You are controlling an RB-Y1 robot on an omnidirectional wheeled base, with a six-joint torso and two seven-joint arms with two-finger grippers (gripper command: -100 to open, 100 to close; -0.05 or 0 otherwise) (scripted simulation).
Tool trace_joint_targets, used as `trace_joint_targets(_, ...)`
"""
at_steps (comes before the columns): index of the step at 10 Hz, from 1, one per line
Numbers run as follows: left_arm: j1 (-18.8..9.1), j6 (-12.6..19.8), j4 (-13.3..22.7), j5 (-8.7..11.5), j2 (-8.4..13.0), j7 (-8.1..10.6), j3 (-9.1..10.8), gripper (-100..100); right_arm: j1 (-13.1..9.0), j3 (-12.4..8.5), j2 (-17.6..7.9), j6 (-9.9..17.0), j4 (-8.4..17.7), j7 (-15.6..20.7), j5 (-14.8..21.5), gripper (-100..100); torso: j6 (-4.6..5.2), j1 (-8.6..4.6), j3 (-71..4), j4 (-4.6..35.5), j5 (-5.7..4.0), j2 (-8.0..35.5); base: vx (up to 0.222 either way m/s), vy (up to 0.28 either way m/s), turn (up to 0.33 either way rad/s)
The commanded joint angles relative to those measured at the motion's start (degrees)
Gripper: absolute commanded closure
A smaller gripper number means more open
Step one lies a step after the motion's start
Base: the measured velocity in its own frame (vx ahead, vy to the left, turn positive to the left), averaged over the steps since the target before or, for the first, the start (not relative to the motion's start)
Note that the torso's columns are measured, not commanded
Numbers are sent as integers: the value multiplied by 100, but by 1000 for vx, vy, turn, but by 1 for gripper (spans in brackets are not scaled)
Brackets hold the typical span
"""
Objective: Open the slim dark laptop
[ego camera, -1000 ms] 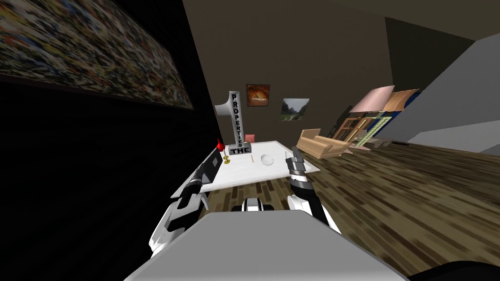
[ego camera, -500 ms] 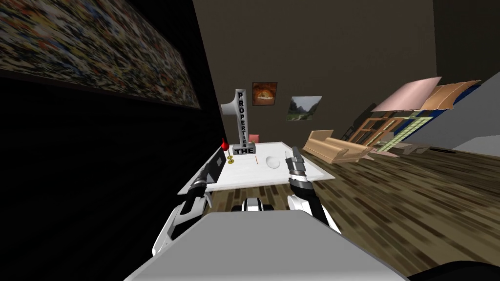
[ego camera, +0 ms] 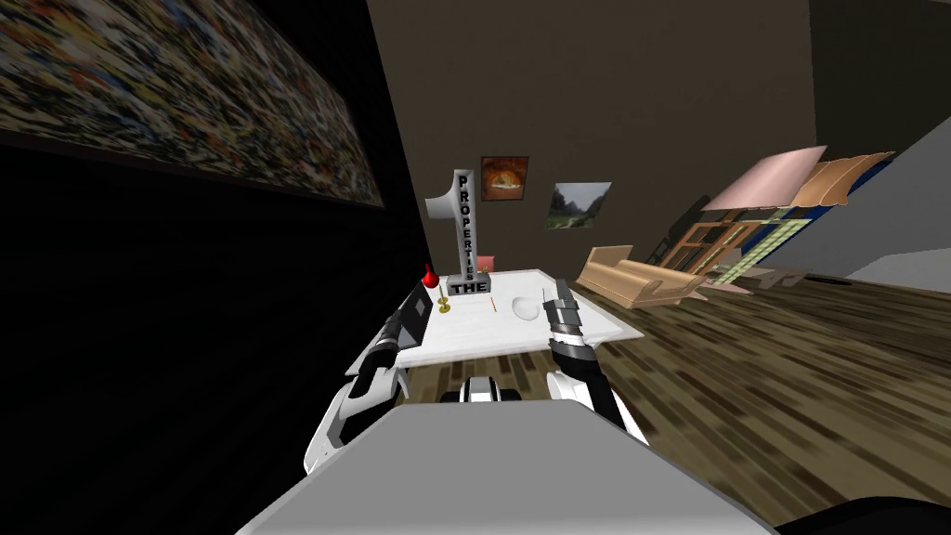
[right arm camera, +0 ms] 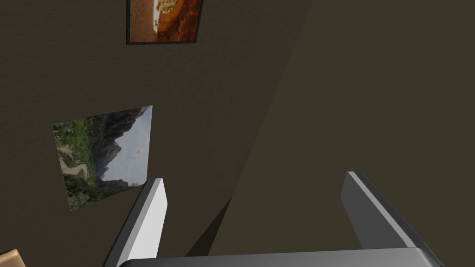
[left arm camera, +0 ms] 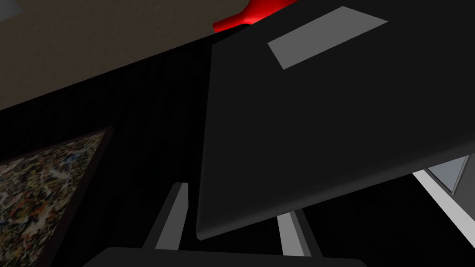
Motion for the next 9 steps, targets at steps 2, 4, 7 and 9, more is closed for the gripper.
trace_joint_targets(2, 16, 531, -180, 304, -154, 317, -81, 100, 0, 0, 0, 0, 0, 0, 0, 0, 6, -14, -1, 2, -6, 0, -10, 130, -1)
trace_joint_targets(4, -11, 552, -212, 338, -153, 340, -87, 100, 0, 0, 0, 0, 0, 0, 0, 0, 25, -43, -7, 7, -19, -6, -7, 98, 4)
trace_joint_targets(7, -50, 463, 165, 316, 193, 943, 26, 100, -1, 2, 2, 0, 0, 0, 0, 0, 60, -90, -18, -10, -18, -30, -45, -13, -94)
trace_joint_targets(9, -87, 351, 539, 285, 538, 1272, 133, 100, -2, 2, 2, 0, 0, 0, 0, 0, 71, -71, -23, -12, -11, -39, -49, -30, -152)
